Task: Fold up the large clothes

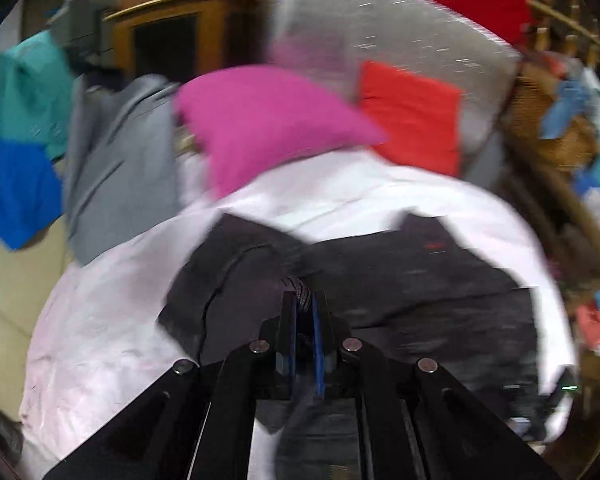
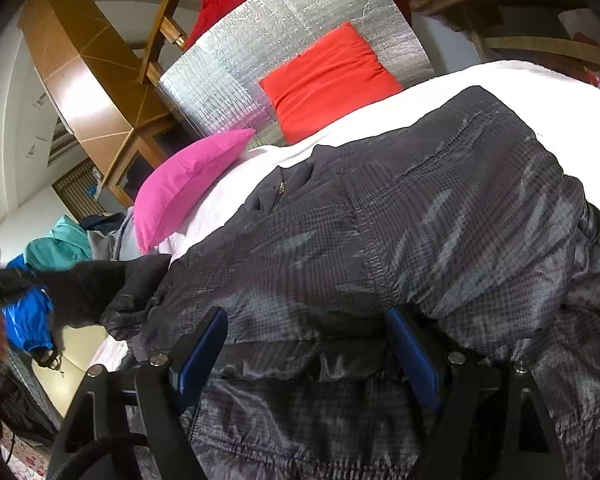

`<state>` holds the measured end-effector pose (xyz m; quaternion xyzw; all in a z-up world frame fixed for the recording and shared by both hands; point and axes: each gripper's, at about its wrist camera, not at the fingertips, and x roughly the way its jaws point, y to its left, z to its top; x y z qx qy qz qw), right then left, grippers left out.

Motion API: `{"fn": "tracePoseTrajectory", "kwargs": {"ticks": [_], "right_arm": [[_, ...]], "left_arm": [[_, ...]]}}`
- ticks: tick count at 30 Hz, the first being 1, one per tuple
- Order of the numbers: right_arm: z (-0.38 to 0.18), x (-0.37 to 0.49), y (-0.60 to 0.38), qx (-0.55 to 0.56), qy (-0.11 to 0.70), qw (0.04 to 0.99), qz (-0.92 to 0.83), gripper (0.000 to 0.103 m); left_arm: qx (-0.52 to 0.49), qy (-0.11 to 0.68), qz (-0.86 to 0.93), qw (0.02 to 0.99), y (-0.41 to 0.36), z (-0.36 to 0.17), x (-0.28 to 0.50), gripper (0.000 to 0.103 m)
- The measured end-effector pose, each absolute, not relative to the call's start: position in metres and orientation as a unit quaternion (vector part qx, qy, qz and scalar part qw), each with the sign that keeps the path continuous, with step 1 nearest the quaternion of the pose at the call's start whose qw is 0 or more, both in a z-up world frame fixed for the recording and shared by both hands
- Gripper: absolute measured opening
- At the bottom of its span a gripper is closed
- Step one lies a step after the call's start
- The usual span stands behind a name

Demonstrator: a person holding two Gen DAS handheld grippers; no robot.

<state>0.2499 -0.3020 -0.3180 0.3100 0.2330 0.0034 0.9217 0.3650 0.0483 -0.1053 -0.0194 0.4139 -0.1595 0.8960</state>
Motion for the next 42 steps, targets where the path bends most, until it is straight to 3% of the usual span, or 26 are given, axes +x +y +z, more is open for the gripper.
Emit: {"fn": "tracePoseTrajectory", "kwargs": {"ticks": [10,21,26,34,42], "right_arm": [[-0.322,0.237,-0.312,0.341,0.208,0.916,0.029,0.084],[-0.323,0.230,-0.318,0.356,0.191,0.914,0.046,0.084],[-0.322,0.228,-0.319,0.359,0.187,0.913,0.051,0.084],[-0.323,0.225,-0.321,0.360,0.188,0.912,0.051,0.084],[-0.316,0.216,-0.335,0.416,0.210,0.880,0.091,0.084]], "left_arm": [[-0.032,0.446,-0.284,0.848,-0.119,-0.047,0.346,0.007],[-0.020,0.530,-0.338,0.777,-0.236,-0.076,0.344,0.009],[-0.036,0.544,-0.370,0.752,-0.241,-0.078,0.341,0.012],[-0.044,0.486,-0.376,0.788,-0.207,-0.054,0.335,0.027],[0.009,0.488,-0.228,0.843,-0.104,-0.105,0.367,0.027]]}}
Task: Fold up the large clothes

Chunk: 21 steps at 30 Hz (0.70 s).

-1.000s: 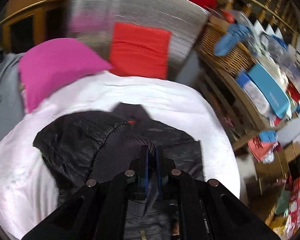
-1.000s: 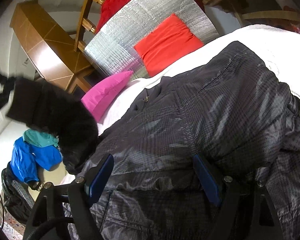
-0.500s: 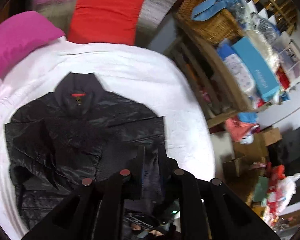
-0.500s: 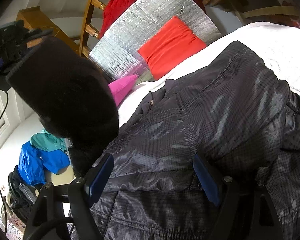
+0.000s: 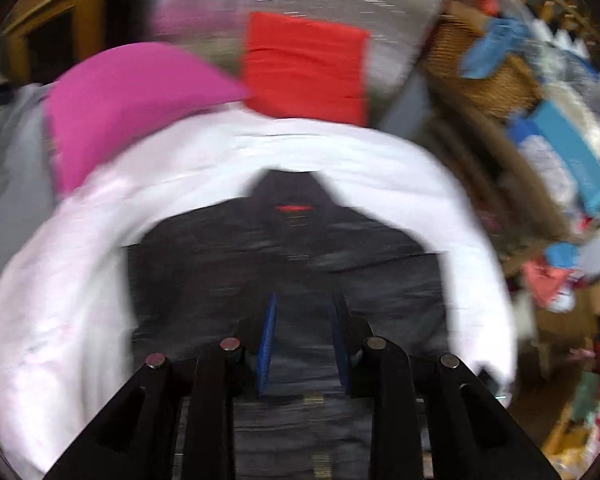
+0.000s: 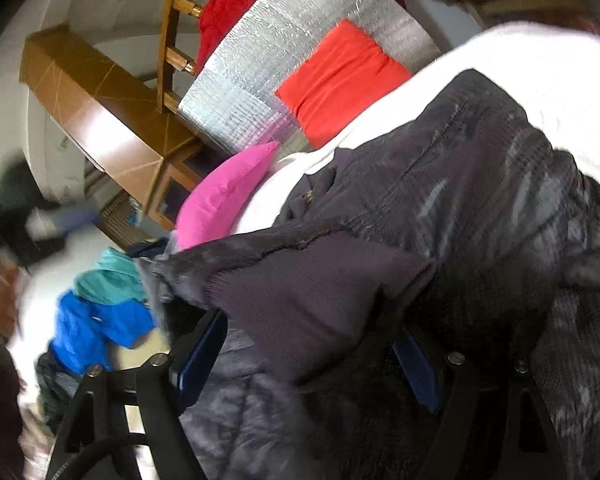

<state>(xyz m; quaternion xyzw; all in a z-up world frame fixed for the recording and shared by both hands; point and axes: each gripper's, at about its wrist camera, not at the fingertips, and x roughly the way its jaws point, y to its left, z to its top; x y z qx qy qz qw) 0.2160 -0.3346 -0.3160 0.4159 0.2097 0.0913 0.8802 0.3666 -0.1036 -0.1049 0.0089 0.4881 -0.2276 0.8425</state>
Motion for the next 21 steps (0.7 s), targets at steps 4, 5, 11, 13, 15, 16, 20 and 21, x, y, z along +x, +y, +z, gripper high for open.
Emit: {"fn": "tracePoseTrajectory", "kwargs": {"ticks": [4,5,11,13,15,16,20,21], "right_arm": [[-0.311,0.214,-0.349,0.463,0.218,0.854,0.092,0.085],[-0.311,0.217,-0.351,0.476,0.232,0.843,0.094,0.085],[-0.309,0.208,-0.374,0.571,0.218,0.785,0.101,0.086],[-0.315,0.216,-0.377,0.587,0.241,0.768,0.091,0.086],[-0.321,0.223,-0.378,0.590,0.260,0.761,0.067,0.084],[-0.322,0.227,-0.378,0.589,0.267,0.760,0.059,0.083],[-0.314,0.245,-0.363,0.540,0.318,0.778,0.028,0.065],[-0.313,0.247,-0.360,0.526,0.333,0.782,0.021,0.045]], "left_arm": [[0.009,0.495,-0.159,0.854,-0.053,-0.133,0.393,0.027],[0.009,0.496,-0.148,0.855,-0.044,-0.140,0.396,0.027],[0.036,0.497,-0.123,0.858,-0.025,-0.178,0.400,0.027],[0.059,0.492,-0.122,0.860,-0.030,-0.191,0.400,0.027],[0.075,0.495,-0.122,0.857,-0.035,-0.203,0.399,0.027],[0.085,0.499,-0.126,0.853,-0.038,-0.211,0.398,0.027],[0.122,0.513,-0.129,0.839,-0.044,-0.239,0.394,0.027],[0.125,0.518,-0.133,0.836,-0.043,-0.245,0.393,0.027]]}}
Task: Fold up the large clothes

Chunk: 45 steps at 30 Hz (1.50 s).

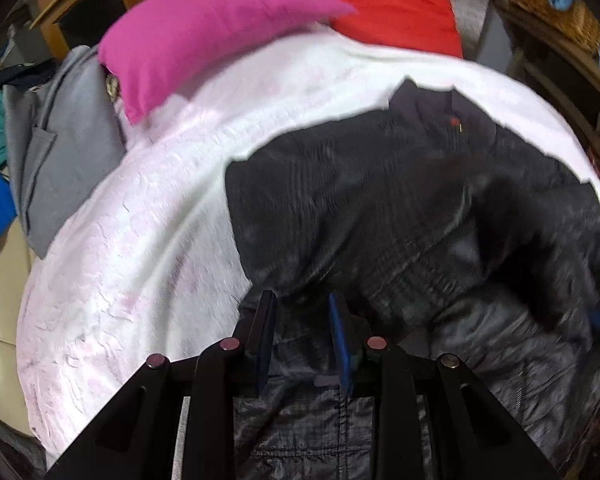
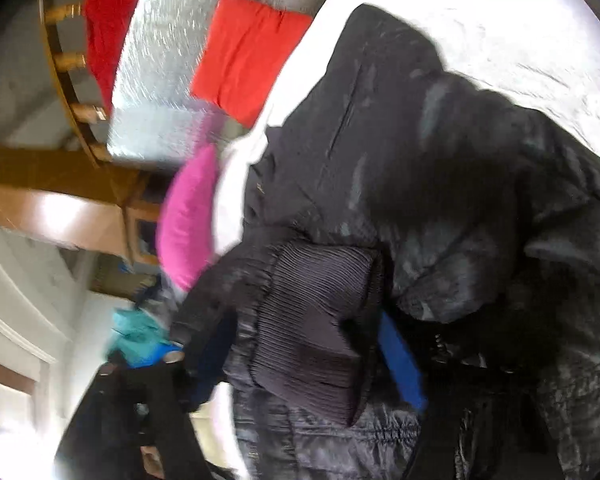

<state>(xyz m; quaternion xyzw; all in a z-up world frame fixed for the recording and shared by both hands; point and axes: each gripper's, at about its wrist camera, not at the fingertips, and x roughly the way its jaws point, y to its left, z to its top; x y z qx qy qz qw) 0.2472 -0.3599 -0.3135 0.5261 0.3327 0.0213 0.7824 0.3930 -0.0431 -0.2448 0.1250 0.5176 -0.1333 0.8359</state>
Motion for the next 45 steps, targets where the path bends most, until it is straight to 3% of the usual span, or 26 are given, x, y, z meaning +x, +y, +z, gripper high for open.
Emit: {"fn": "tracePoseTrajectory", "kwargs": {"ticks": [1,3,9,14,16,17,18,20,22,24,26,32,35,39,45], "right_arm": [[-0.312,0.253,-0.355,0.508,0.354,0.785,0.015,0.034],[-0.306,0.260,-0.347,0.482,0.367,0.795,0.004,0.026],[-0.272,0.257,-0.339,0.406,0.329,0.852,-0.024,0.025],[-0.276,0.258,-0.350,0.388,0.340,0.855,-0.048,0.028],[-0.283,0.260,-0.354,0.396,0.354,0.846,-0.050,0.036],[-0.286,0.261,-0.356,0.401,0.358,0.842,-0.047,0.061],[-0.286,0.262,-0.356,0.404,0.351,0.844,-0.040,0.075],[-0.283,0.264,-0.349,0.388,0.344,0.854,-0.039,0.077],[-0.284,0.274,-0.339,0.358,0.362,0.860,-0.032,0.073],[-0.284,0.287,-0.327,0.317,0.392,0.863,-0.038,0.025],[-0.271,0.289,-0.320,0.281,0.379,0.881,-0.041,0.018],[-0.204,0.275,-0.334,0.171,0.276,0.937,-0.128,0.015],[-0.213,0.283,-0.367,0.173,0.296,0.925,-0.165,0.015],[-0.257,0.299,-0.390,0.201,0.359,0.895,-0.173,0.015],[-0.268,0.289,-0.396,0.242,0.364,0.887,-0.149,0.026]], "left_arm": [[0.127,0.521,-0.135,0.833,-0.042,-0.250,0.392,0.027],[0.131,0.529,-0.137,0.827,-0.039,-0.258,0.392,0.028],[0.116,0.529,-0.138,0.829,-0.022,-0.263,0.395,0.030],[0.125,0.520,-0.141,0.833,-0.026,-0.270,0.391,0.031],[0.134,0.513,-0.142,0.836,-0.029,-0.272,0.388,0.031],[0.138,0.509,-0.143,0.837,-0.030,-0.273,0.386,0.031],[0.143,0.506,-0.144,0.838,-0.031,-0.274,0.384,0.031],[0.153,0.498,-0.147,0.841,-0.034,-0.275,0.380,0.031],[0.166,0.489,-0.149,0.843,-0.036,-0.276,0.375,0.031],[0.178,0.482,-0.149,0.845,-0.037,-0.277,0.373,0.031],[0.187,0.478,-0.150,0.845,-0.038,-0.276,0.370,0.031],[0.206,0.462,-0.158,0.848,-0.042,-0.267,0.359,0.031],[0.206,0.444,-0.173,0.855,-0.037,-0.258,0.356,0.032],[0.196,0.430,-0.174,0.864,-0.033,-0.250,0.355,0.054],[0.178,0.453,-0.161,0.858,-0.028,-0.257,0.365,0.055]]}}
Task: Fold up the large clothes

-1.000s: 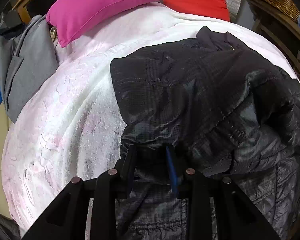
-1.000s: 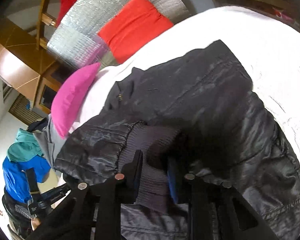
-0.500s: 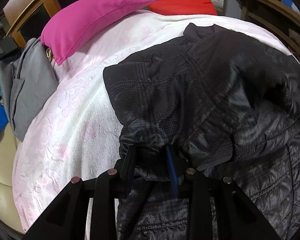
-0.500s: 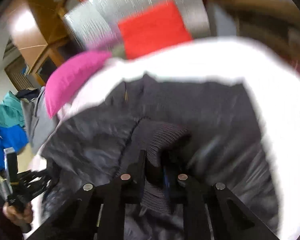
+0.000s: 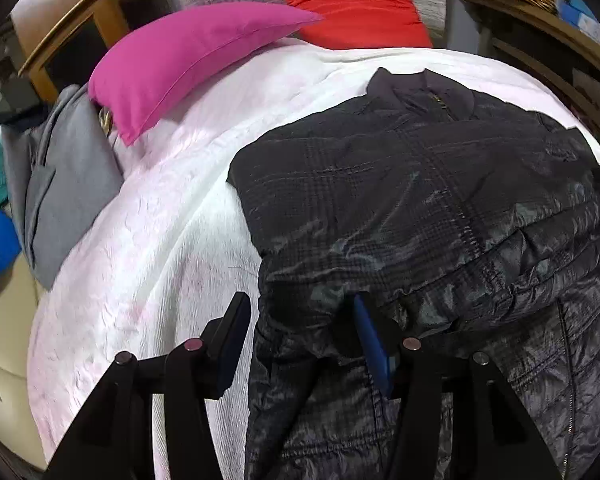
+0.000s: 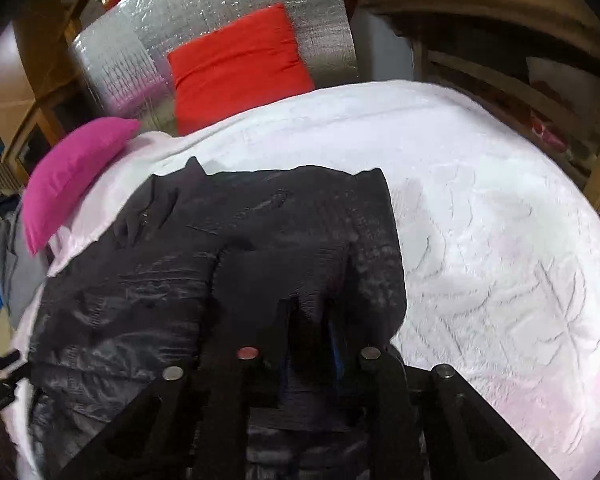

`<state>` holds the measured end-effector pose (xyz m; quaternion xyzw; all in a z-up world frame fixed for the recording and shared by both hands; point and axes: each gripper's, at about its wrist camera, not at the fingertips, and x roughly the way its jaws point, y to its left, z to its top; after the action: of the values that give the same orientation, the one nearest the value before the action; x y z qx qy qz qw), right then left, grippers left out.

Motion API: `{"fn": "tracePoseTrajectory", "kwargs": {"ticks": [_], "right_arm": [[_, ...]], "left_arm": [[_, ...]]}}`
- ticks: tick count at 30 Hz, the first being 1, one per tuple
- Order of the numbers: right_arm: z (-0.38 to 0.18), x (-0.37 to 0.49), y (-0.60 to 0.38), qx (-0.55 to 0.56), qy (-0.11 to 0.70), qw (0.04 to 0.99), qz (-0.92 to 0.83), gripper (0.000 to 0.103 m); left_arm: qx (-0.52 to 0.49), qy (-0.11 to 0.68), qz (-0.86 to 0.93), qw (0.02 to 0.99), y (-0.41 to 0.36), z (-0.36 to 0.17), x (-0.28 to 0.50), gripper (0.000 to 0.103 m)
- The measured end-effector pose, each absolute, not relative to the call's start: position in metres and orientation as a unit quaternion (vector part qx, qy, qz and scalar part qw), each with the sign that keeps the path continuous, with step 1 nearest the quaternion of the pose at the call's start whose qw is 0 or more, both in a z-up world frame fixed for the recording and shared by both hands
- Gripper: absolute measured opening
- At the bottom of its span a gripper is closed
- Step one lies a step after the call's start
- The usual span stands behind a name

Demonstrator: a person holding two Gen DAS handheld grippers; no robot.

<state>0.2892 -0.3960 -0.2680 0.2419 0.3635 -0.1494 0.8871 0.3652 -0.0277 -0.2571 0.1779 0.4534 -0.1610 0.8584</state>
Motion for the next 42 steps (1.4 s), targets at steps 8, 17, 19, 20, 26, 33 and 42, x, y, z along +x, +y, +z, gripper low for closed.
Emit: {"fn": "tracePoseTrajectory", "kwargs": {"ticks": [8,17,19,20,26,33,42], "right_arm": [[-0.236,0.263,-0.391,0.284,0.268,0.912,-0.126,0.065],[-0.273,0.320,-0.326,0.161,0.395,0.898,-0.109,0.046],[-0.264,0.319,-0.323,0.176,0.387,0.900,-0.093,0.046],[-0.257,0.318,-0.321,0.188,0.370,0.906,-0.084,0.046],[-0.242,0.328,-0.288,0.190,0.346,0.919,-0.010,0.046],[-0.287,0.327,-0.282,0.200,0.386,0.900,0.009,0.044],[-0.272,0.289,-0.328,0.268,0.331,0.904,-0.025,0.045]], "left_arm": [[0.099,0.426,-0.162,0.885,-0.002,-0.237,0.355,0.068],[0.147,0.494,-0.123,0.848,-0.027,-0.273,0.359,0.068],[0.149,0.476,-0.130,0.857,-0.032,-0.260,0.351,0.068],[0.149,0.468,-0.134,0.861,-0.034,-0.254,0.349,0.068],[0.129,0.434,-0.188,0.872,-0.079,-0.228,0.345,0.069],[0.148,0.495,-0.189,0.835,-0.115,-0.286,0.349,0.069],[0.133,0.449,-0.196,0.862,-0.113,-0.258,0.323,0.069]]}}
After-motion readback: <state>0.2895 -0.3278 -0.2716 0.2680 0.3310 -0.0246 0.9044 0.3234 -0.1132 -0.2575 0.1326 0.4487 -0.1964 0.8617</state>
